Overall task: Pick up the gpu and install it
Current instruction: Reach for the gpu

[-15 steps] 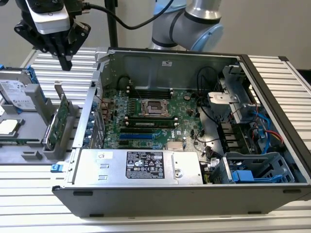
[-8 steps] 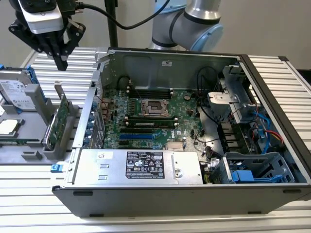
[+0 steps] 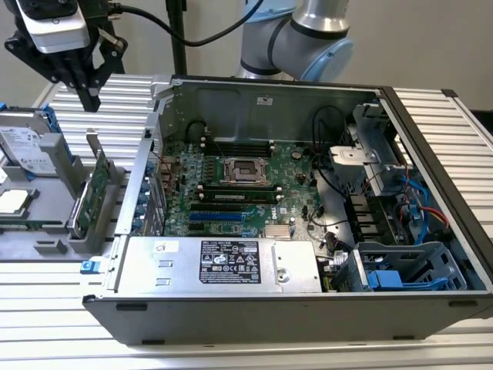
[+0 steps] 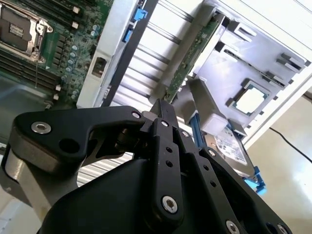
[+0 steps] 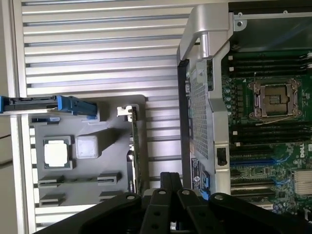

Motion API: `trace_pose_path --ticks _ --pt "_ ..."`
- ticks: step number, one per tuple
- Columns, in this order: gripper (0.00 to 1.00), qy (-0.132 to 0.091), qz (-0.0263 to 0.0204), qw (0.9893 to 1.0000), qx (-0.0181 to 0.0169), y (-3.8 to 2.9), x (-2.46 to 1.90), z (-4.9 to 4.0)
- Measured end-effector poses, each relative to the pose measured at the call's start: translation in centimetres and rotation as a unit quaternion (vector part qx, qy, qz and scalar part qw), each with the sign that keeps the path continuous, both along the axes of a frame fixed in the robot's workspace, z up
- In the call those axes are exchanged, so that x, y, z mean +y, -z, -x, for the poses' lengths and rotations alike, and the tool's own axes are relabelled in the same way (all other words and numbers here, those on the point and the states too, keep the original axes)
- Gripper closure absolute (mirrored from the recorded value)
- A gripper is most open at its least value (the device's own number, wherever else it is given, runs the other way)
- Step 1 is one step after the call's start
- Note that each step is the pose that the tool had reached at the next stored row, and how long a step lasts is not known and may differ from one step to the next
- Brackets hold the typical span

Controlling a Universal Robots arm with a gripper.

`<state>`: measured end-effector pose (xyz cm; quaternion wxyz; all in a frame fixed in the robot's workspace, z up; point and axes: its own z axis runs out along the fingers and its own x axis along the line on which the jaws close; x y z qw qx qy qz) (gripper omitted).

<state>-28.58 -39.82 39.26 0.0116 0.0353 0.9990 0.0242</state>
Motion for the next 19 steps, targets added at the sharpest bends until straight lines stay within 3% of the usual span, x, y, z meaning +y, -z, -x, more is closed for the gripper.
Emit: trace_pose_path --ticks 19 --pt "1.0 0.0 0.0 1.0 0.0 0.0 0.01 2.07"
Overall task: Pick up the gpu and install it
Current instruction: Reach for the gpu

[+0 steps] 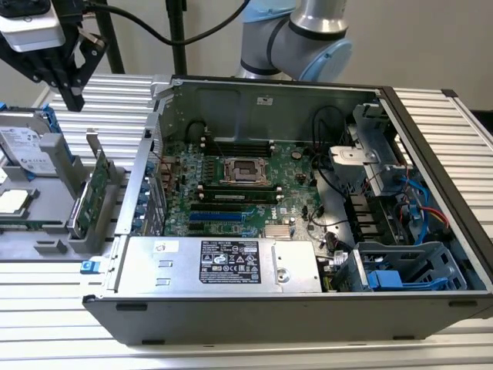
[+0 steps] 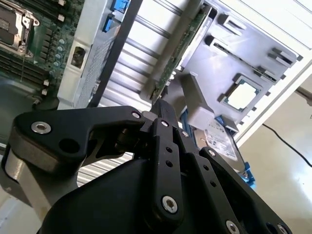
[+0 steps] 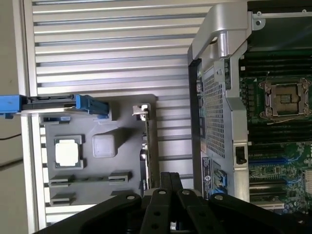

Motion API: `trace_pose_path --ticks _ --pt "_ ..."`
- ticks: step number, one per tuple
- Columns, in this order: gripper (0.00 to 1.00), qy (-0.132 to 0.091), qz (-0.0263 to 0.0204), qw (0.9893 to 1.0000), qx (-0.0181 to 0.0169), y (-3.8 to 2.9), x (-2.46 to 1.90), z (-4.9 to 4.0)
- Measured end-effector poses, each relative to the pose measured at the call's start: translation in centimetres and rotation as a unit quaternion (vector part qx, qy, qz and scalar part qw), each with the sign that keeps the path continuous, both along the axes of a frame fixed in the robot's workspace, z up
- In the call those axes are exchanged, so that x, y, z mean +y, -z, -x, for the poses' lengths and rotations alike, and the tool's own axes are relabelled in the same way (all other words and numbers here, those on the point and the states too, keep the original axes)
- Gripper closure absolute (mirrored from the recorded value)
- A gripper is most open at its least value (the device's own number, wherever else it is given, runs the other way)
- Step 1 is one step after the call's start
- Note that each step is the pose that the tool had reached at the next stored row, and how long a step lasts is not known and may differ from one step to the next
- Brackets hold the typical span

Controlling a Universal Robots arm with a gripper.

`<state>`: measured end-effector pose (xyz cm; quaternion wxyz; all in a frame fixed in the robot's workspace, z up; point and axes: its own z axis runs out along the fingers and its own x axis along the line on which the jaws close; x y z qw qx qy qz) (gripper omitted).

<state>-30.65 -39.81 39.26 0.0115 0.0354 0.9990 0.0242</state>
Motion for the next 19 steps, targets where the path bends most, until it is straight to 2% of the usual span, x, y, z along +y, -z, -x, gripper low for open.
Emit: trace_pose_path --ticks 19 --pt "1.0 0.0 0.0 1.0 0.0 0.0 0.01 2.49"
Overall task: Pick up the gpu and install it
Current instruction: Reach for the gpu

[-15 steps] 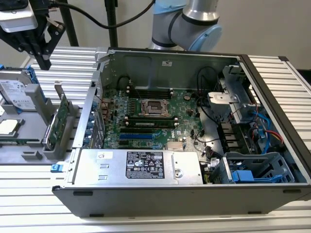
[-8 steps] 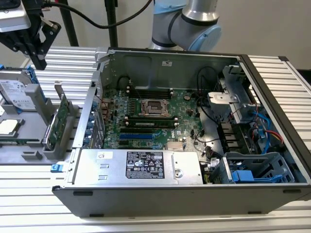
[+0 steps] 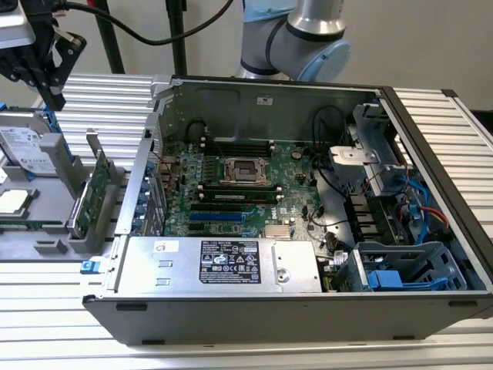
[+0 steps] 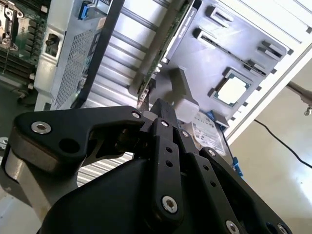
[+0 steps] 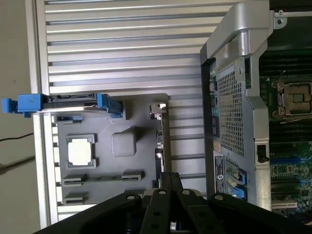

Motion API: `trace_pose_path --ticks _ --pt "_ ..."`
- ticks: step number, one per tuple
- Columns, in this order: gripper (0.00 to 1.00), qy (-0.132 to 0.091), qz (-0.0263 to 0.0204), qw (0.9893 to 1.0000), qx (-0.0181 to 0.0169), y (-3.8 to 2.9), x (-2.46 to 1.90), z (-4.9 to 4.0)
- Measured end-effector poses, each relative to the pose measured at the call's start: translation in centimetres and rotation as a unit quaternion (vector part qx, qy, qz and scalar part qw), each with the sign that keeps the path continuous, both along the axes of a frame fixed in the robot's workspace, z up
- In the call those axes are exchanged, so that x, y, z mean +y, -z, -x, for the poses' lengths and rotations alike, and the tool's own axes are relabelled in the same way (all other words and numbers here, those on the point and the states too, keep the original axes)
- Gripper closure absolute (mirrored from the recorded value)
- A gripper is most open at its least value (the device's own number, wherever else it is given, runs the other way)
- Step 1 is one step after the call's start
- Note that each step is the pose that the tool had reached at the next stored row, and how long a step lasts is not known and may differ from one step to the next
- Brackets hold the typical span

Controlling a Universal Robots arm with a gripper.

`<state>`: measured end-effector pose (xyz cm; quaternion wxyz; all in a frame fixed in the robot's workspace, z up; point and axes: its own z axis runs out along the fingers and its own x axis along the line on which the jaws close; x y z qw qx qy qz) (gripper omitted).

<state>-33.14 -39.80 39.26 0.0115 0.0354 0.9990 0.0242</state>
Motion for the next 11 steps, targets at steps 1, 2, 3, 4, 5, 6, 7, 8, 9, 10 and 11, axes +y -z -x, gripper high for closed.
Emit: trace_pose_path --ticks 1,2,3,4,5,6,7,8,9,10,11 --pt "1.0 0.0 0.0 1.0 0.0 0.0 0.0 0.14" --pt "1.0 0.0 0.0 1.0 0.0 0.0 0.0 0.27" --pt "1.0 0.0 -0.0001 1.0 0.0 0.0 0.0 0.39" --pt "1.0 0.0 0.0 1.0 0.0 0.0 0.0 0.51" --pt "1.0 0.0 0.0 1.0 0.0 0.0 0.0 0.64" --pt "1.0 0.0 0.0 1.0 0.0 0.0 0.0 0.76" --pt "1.0 0.0 0.0 1.0 0.0 0.0 0.0 0.87" --pt "1.0 0.0 0.0 1.0 0.0 0.0 0.0 0.98" --pt "1.0 0.0 0.0 1.0 0.0 0.0 0.0 1.08" --pt "1.0 0.0 0.0 1.0 0.0 0.0 0.0 1.19" --pt "1.0 0.0 0.0 1.0 0.0 0.0 0.0 1.3"
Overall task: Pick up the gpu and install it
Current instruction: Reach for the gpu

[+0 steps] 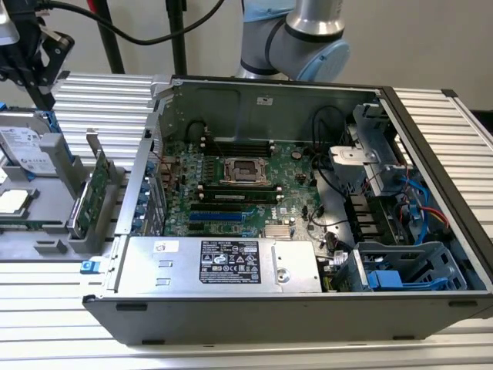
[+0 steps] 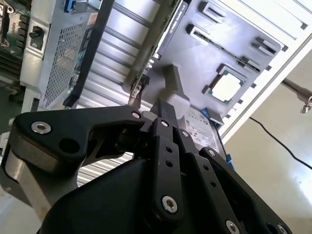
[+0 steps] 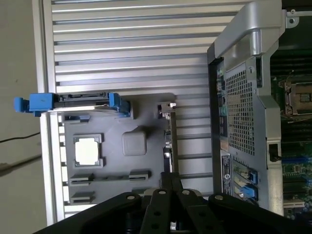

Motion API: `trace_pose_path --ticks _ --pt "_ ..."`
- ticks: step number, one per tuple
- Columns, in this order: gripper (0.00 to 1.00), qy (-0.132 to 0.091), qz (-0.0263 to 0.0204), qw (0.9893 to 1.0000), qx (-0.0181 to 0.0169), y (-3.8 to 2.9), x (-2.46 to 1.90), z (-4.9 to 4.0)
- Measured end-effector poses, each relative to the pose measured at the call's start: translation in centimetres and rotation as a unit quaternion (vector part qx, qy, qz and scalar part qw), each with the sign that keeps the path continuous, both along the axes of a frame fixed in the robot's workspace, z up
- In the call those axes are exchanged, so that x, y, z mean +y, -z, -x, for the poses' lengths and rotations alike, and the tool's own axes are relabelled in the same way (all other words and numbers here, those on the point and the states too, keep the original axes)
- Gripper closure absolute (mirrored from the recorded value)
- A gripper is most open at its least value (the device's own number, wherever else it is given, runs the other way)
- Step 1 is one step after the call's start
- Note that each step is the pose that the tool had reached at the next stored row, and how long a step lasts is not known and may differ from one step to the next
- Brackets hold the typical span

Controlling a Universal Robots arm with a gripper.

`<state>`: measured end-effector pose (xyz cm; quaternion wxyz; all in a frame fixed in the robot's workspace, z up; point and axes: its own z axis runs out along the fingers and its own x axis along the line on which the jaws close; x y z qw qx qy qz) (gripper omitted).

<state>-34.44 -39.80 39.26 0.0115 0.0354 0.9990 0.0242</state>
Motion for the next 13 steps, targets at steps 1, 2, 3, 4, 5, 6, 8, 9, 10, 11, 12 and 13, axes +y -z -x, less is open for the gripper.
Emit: trace_pose_path --ticks 1,2,3,4,5,6,8,9,10,11,12,13 --pt "1.0 0.0 0.0 1.0 0.0 0.0 0.0 0.1" --pt "1.0 0.0 0.0 1.0 0.0 0.0 0.0 0.21" --pt "1.0 0.0 0.0 1.0 0.0 0.0 0.0 0.3" --pt "1.0 0.0 0.0 1.0 0.0 0.0 0.0 0.38" --pt "1.0 0.0 0.0 1.0 0.0 0.0 0.0 0.43" --pt "1.0 0.0 0.0 1.0 0.0 0.0 0.0 0.45" --pt "1.0 0.0 -0.0002 1.0 0.0 0.0 0.0 0.47" --pt "1.0 0.0 -0.0004 1.0 0.0 0.0 0.0 0.47" --pt "1.0 0.0 -0.0004 1.0 0.0 0.0 0.0 0.47" --pt "1.0 0.0 -0.0005 1.0 0.0 0.0 0.0 0.47" --pt "1.0 0.0 -0.0005 1.0 0.0 0.0 0.0 0.47" --pt "1.0 0.0 -0.0005 1.0 0.0 0.0 0.0 0.47"
